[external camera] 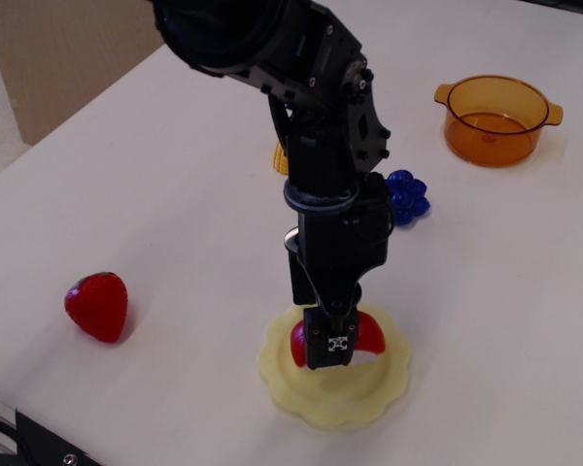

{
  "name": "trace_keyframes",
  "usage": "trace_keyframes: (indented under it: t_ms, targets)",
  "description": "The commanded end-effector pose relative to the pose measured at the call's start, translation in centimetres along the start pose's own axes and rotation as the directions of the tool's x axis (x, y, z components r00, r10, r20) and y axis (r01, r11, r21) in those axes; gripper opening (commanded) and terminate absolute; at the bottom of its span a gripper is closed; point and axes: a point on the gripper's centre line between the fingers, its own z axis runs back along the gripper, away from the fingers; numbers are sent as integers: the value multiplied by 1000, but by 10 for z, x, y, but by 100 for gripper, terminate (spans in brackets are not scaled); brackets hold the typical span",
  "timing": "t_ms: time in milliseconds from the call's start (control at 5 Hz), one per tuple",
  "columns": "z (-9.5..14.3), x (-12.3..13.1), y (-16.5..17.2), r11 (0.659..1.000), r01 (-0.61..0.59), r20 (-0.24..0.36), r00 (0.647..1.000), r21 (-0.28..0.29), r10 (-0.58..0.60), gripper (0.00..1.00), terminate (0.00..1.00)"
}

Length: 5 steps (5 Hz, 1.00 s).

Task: Put sushi on plate

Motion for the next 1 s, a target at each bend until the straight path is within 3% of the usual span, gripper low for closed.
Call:
trace_keyframes:
  t_ms: [0,200,600,800]
  targets:
    - [76,-17,14,986,-138,103,986,96,128,100,0]
    - [98,-33,18,968,-229,119,969,104,217,100,0]
    - [98,-33,18,968,-229,119,969,104,217,100,0]
    - [98,-33,18,968,-229,119,969,104,217,100,100]
